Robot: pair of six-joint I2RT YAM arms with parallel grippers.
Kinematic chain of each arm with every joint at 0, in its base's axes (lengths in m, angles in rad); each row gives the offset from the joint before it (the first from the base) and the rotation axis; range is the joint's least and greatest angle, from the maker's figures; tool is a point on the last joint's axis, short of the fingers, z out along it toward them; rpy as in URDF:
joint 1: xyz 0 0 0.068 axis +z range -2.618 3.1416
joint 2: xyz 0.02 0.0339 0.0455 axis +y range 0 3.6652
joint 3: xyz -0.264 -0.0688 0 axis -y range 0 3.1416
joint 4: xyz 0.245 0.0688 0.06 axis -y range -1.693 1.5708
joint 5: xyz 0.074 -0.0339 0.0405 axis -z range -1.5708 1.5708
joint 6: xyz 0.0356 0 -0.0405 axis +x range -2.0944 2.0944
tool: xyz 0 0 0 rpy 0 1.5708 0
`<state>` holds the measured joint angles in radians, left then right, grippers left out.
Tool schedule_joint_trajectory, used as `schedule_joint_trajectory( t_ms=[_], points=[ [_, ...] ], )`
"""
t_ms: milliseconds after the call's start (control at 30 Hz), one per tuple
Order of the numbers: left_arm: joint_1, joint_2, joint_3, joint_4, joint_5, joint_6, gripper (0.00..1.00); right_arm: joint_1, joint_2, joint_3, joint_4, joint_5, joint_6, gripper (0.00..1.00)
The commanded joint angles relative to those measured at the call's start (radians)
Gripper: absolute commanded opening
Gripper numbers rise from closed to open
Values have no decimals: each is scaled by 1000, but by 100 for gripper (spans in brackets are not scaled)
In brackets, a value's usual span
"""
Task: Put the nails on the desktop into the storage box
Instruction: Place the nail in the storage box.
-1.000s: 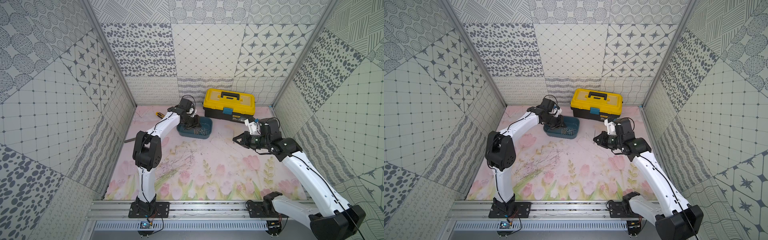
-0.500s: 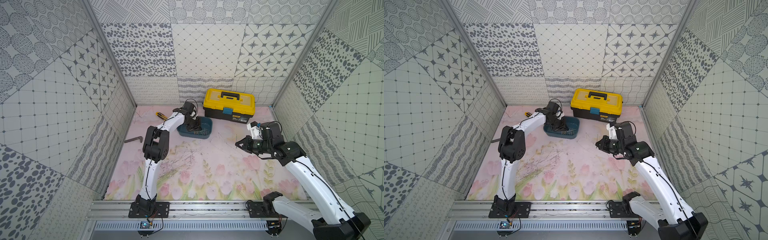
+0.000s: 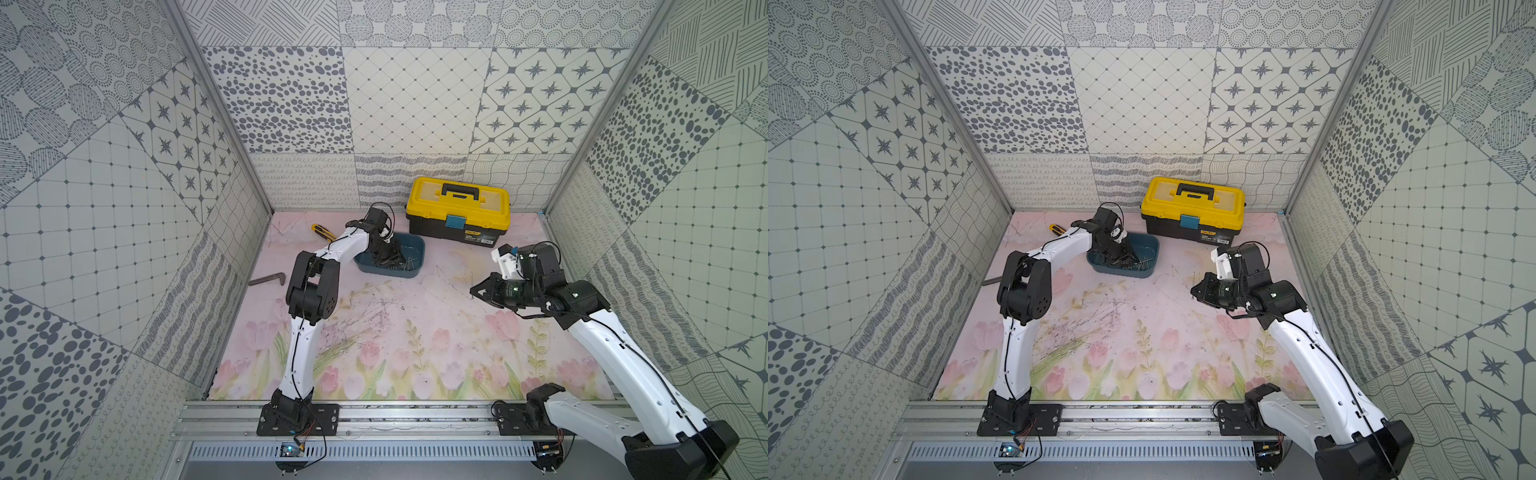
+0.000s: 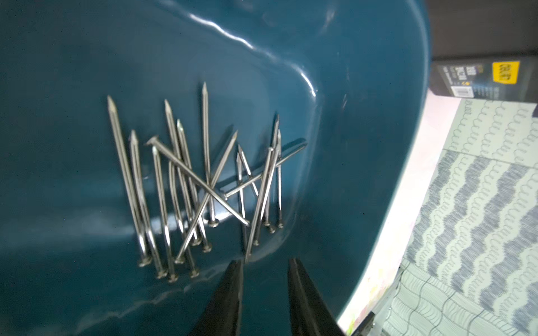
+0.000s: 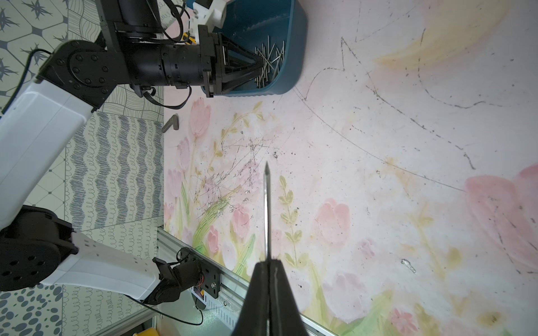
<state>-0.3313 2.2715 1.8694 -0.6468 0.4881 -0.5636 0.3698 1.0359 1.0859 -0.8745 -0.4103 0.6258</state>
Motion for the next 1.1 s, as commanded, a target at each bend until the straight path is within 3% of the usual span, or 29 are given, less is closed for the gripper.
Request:
schedule_joint_trajectory(
  t_ms=[0,233,600,867,1067],
  points=[
    [8,-69,-24,31,6,-39,40,4,6,40,13,-28,-29,0],
    [8,-222,-120,91,16,-115,46,4,24,56,12,-69,-62,0],
    [-76,-476,-298,284,227,-257,55,4,29,76,20,-136,-105,0],
    [-141,-640,-463,559,439,-422,65,4,83,141,112,-238,-68,0],
    [-162,-723,-499,552,456,-421,65,6,157,175,183,-292,-26,0]
  ],
)
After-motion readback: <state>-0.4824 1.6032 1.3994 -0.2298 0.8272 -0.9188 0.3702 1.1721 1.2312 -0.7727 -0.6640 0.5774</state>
